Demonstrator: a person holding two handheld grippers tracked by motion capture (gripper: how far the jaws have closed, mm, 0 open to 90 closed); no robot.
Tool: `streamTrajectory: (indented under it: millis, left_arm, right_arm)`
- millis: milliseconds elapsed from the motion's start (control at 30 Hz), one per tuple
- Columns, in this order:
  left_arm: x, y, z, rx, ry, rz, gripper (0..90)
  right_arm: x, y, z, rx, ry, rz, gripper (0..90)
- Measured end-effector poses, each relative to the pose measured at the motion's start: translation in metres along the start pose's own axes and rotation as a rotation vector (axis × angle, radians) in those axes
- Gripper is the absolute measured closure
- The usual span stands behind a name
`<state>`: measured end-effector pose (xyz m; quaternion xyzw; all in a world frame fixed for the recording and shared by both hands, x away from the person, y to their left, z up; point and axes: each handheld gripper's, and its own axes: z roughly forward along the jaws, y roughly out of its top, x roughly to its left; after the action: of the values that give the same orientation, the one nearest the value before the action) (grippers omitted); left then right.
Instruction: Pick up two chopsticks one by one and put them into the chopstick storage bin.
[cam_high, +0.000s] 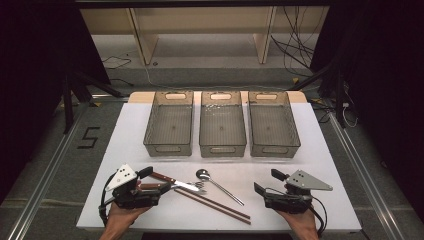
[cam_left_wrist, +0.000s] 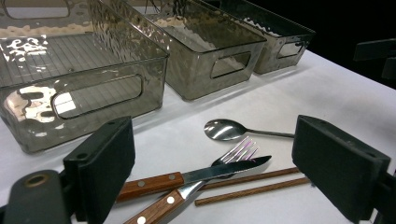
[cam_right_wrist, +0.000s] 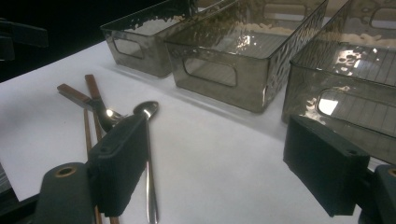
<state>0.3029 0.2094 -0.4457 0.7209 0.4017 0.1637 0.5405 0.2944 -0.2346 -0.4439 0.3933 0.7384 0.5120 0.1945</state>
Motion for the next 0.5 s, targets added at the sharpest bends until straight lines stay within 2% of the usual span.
streamTrajectory:
  millis: [233, 500]
  left_arm:
    - [0.0001, 0.0001, -0.0002, 0.001, 0.002, -0.001, 12.8]
    - [0.0002, 0.0002, -0.0001, 0.003, 0.003, 0.000, 12.8]
  right_arm:
    - [-0.0003, 0.0021, 0.0005, 0.012, 0.004, 0.003, 23.1]
    - [0.0010, 0.0075, 0.0043, 0.065, 0.006, 0.006, 23.7]
